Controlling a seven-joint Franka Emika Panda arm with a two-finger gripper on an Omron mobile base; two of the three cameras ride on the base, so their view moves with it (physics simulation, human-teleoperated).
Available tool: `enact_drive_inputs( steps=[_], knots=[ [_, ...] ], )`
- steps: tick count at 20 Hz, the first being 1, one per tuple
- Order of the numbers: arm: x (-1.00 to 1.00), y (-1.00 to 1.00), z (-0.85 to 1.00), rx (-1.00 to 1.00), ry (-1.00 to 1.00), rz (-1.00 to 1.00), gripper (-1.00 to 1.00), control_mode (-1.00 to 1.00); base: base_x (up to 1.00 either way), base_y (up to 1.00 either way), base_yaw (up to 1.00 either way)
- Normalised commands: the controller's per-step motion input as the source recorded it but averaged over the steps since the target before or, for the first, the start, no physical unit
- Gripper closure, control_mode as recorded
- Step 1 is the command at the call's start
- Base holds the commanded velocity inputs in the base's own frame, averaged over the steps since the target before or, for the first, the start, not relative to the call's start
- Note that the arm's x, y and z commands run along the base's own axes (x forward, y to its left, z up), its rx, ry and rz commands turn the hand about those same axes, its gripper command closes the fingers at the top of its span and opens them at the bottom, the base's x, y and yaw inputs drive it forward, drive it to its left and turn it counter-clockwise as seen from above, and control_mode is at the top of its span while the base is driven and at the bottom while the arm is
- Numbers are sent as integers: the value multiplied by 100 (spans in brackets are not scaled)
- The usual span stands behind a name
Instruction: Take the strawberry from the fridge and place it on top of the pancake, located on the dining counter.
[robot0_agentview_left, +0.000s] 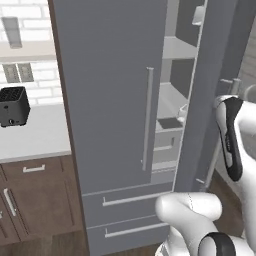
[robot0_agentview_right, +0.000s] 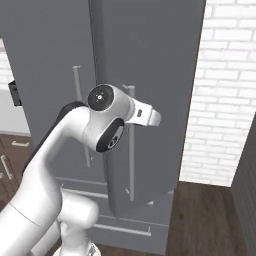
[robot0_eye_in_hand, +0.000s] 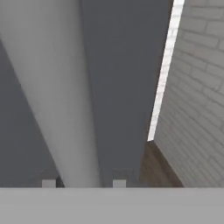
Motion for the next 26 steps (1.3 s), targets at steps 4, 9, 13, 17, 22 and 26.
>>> enact_drive_inputs(
  steps=[4, 9, 13, 17, 22, 26],
  knots=[
    [-83, -100, -2, 8, 2, -7, 100, -100, 0, 0, 0],
    [-100, -81, 3, 10, 0, 0, -100, -100, 0, 0, 0],
    [-91, 69, 20, -13, 1, 7, -100, -100, 0, 0, 0],
    [-17, 100, 18, -34, 23, 12, -100, -100, 0, 0, 0],
    [65, 92, -6, -40, 32, 7, -100, -100, 0, 0, 0],
    [100, 64, -9, -33, 31, 2, -100, -100, 0, 0, 0]
  ],
)
